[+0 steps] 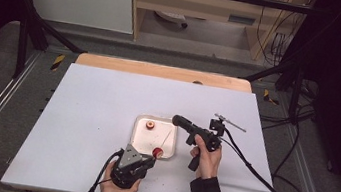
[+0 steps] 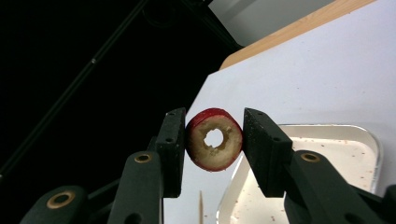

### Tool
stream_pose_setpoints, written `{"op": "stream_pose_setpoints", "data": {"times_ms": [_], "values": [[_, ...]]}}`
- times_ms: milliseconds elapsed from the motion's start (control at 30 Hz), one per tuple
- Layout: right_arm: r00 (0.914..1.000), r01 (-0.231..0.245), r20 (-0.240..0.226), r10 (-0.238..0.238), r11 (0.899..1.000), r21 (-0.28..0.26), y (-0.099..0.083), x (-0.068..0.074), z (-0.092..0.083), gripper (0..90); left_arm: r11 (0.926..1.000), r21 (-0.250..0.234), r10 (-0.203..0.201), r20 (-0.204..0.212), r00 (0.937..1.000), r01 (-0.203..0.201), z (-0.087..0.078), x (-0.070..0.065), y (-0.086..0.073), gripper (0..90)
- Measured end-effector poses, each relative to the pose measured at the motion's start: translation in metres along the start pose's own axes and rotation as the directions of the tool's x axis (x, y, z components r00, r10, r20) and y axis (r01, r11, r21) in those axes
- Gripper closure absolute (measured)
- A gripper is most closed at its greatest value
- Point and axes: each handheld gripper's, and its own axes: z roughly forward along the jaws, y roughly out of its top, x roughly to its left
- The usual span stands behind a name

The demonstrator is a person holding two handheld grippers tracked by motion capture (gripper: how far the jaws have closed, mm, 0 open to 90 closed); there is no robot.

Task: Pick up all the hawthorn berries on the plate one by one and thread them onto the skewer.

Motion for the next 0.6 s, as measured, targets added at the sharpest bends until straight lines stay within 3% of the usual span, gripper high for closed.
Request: {"op": "stream_pose_setpoints", "data": {"times_ms": [400,600], "values": [[0.9988,-0.026,-0.043,0.025,0.999,-0.024,0.0023,0.0056,-0.0063,60.8,0.9995,-0.032,-0.009,0.009,0.9999,0.010,0.0061,-0.0058,0.0074,88.3],[0.9990,0.003,-0.044,-0.004,1.000,-0.024,0.0020,0.0054,-0.0073,60.9,0.9988,-0.047,-0.010,0.015,0.9998,0.011,0.0035,-0.0066,0.0085,88.3]]}}
